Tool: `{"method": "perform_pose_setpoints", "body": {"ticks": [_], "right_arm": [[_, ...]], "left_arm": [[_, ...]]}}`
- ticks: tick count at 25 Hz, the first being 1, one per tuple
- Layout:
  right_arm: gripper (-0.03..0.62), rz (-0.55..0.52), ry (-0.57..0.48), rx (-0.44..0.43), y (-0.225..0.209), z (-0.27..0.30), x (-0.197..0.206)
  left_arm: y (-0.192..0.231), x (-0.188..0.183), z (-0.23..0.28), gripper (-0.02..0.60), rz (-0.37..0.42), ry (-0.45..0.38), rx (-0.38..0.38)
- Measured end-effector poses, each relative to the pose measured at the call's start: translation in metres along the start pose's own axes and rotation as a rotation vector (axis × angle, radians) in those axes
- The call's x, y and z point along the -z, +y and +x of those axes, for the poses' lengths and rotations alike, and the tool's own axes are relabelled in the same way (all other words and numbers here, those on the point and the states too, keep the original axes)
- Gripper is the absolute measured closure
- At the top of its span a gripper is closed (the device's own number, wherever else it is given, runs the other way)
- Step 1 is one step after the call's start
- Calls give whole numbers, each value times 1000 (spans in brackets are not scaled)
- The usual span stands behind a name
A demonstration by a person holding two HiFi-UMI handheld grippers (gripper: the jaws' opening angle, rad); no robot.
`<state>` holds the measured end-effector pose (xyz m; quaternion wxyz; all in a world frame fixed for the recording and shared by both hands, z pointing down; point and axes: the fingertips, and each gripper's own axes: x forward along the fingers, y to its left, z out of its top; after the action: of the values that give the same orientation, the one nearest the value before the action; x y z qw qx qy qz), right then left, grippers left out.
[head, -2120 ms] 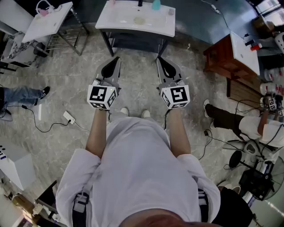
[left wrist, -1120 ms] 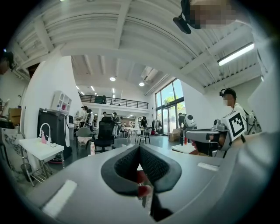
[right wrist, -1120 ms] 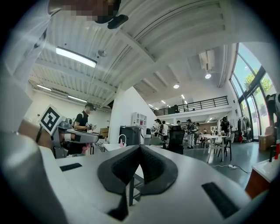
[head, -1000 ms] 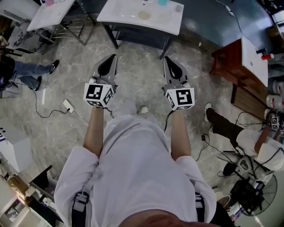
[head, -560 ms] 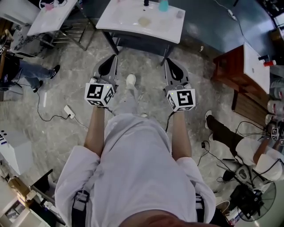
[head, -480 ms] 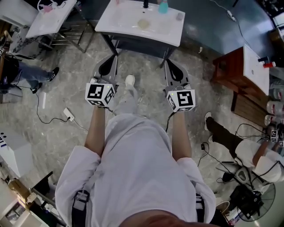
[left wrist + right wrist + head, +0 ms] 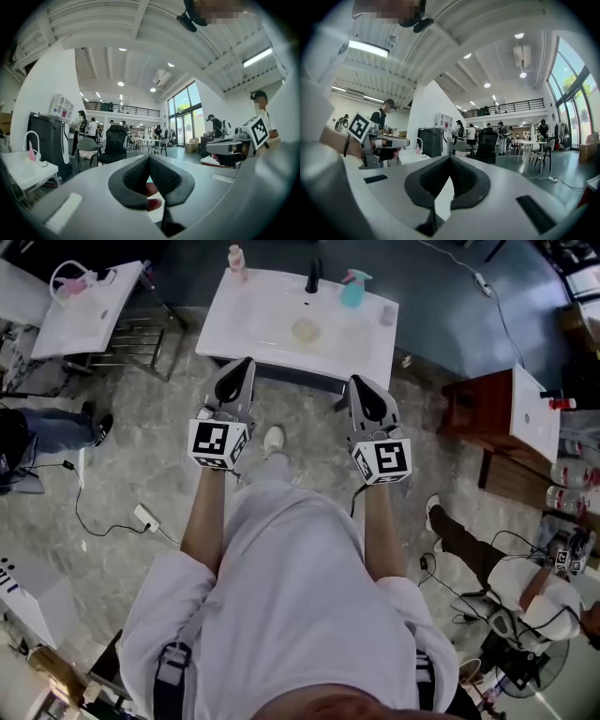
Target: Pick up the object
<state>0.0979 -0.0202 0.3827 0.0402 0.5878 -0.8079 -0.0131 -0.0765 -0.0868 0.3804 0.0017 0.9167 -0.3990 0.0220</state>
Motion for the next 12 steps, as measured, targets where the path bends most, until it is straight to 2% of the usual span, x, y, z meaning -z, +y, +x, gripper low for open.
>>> {"method": "perform_pose_setpoints", "body": {"ticks": [7,12], "right_arm": [[592,-36,30,29,-26,110,-2],[592,-53,71,37,-43,155,7]], "left_arm": [[79,4,81,583,-37,1,40],[105,11,119,583,-58,12,51]]}}
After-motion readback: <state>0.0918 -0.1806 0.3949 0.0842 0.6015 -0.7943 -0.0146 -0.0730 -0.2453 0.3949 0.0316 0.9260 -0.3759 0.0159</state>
